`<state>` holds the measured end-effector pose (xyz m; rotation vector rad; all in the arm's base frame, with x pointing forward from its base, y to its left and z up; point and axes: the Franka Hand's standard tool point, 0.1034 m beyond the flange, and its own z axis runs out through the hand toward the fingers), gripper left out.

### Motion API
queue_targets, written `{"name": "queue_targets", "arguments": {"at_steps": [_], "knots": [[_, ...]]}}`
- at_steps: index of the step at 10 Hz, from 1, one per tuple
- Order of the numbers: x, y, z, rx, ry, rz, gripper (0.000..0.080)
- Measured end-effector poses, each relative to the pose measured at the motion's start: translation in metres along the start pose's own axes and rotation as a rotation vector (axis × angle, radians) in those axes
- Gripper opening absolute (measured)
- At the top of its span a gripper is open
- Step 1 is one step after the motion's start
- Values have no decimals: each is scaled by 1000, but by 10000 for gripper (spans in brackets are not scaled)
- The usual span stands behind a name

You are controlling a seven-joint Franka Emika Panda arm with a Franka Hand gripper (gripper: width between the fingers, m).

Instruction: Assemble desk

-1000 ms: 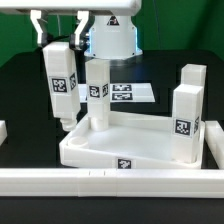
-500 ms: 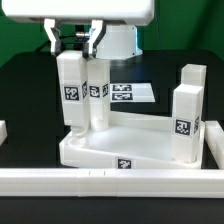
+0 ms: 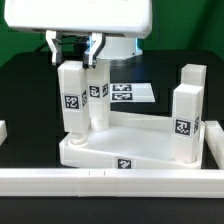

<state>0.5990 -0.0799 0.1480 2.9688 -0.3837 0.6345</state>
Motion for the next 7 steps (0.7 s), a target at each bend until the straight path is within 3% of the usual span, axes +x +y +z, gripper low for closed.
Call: {"name": "queue_targets", "arguments": {"at_steps": [7], "knots": [[-6,0,11,-18,29,-17,287]]}}
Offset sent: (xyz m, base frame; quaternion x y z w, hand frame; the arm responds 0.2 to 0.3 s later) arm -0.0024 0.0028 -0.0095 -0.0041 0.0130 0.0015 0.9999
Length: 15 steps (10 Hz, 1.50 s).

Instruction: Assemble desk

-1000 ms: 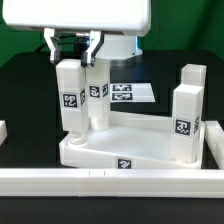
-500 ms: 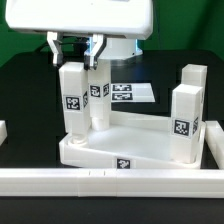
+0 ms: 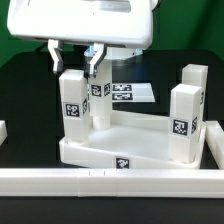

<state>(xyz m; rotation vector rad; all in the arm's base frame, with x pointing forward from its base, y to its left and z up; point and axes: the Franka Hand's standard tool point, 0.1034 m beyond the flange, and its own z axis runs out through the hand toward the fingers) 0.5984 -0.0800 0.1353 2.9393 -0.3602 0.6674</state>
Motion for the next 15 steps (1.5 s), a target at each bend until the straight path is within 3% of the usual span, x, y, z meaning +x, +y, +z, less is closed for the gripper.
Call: {"name": "queue_targets", "arguments": {"at_steps": [3,5,6,7,12,15], "knots": [[1,0,0,-3,24,-6,287],[0,0,0,-4,24,-6,521],[0,0,0,-4,24,-8,521],[2,3,0,-6,23,-12,622],[21,4,-18,20,-11,3,649],[16,4,-14,20,-40,1,649]]}}
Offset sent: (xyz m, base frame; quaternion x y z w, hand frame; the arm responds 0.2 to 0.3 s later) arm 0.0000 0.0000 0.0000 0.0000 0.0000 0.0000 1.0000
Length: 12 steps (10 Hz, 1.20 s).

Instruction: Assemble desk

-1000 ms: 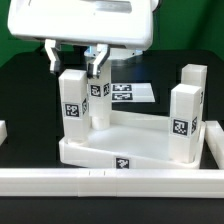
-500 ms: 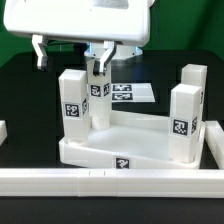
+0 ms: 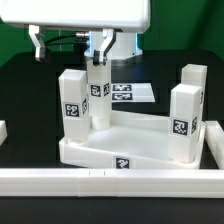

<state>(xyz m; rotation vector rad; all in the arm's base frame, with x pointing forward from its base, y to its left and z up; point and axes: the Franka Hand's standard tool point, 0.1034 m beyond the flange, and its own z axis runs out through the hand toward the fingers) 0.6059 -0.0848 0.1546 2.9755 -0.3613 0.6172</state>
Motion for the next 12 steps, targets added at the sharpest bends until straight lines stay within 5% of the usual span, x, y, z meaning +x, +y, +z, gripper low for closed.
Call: {"name": "queue_targets", "arguments": {"at_steps": [2,7,12], "knots": [[-12,2,8,12,-169,7,649],[-11,4,16,21,-501,16,649],[-13,0,24,16,-500,5,649]]}}
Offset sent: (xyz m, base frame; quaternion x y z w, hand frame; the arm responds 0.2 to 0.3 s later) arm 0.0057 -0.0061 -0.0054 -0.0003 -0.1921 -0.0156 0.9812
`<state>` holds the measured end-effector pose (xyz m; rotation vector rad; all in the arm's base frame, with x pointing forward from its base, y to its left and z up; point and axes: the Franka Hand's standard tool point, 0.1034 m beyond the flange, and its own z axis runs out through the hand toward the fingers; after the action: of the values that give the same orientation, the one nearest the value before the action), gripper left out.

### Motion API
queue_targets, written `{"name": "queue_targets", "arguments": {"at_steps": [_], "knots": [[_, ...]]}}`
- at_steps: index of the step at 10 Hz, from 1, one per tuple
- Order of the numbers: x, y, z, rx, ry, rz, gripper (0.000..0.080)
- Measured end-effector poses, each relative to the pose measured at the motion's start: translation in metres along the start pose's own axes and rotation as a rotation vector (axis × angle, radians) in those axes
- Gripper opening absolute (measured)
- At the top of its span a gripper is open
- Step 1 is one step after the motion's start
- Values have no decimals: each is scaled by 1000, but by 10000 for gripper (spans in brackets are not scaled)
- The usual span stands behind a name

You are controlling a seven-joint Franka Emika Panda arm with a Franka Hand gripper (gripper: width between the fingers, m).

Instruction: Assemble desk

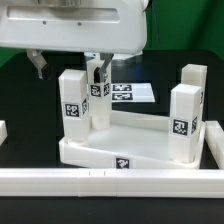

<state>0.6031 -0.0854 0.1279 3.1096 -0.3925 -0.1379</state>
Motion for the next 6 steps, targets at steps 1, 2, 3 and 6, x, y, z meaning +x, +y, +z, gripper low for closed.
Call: {"name": "queue_targets", "arguments": {"at_steps": [1,2,3,6], "knots": [[1,0,0,-1,5,0,649],[2,1,0,-2,13,0,526],[2,1,0,-2,13,0,390],[2,1,1,-2,13,28,288]]}}
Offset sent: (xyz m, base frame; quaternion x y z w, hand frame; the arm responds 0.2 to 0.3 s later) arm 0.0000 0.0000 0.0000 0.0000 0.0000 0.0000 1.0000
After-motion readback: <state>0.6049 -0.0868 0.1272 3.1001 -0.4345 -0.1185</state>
